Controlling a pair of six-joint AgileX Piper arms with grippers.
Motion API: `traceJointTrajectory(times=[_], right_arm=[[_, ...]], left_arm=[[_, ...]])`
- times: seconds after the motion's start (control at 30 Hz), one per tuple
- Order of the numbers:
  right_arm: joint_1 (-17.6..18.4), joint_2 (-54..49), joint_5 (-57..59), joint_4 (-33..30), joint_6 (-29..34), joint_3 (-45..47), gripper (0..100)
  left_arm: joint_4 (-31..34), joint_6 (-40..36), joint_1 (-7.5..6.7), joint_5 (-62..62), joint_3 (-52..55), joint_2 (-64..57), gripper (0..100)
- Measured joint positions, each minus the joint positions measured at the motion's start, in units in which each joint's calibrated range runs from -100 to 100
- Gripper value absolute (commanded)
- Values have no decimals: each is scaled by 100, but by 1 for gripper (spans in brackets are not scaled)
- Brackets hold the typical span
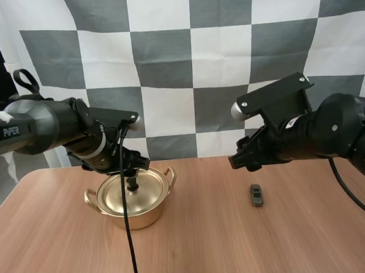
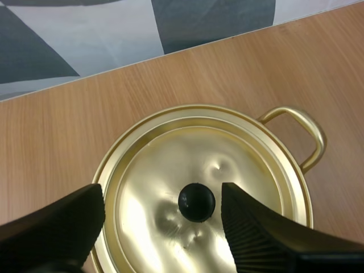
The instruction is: Open the pot, put the car inside, and close it
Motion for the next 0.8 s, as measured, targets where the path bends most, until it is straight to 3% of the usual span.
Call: traceJointTrajectory(times=[0.2, 0.8], right_arm=[[0, 0, 0, 0, 0, 0, 100], [0, 0, 0, 0, 0, 0, 100]], left_arm=[[129, 0, -209, 163, -120, 86, 97], [263, -68, -209, 360, -120, 410, 94]])
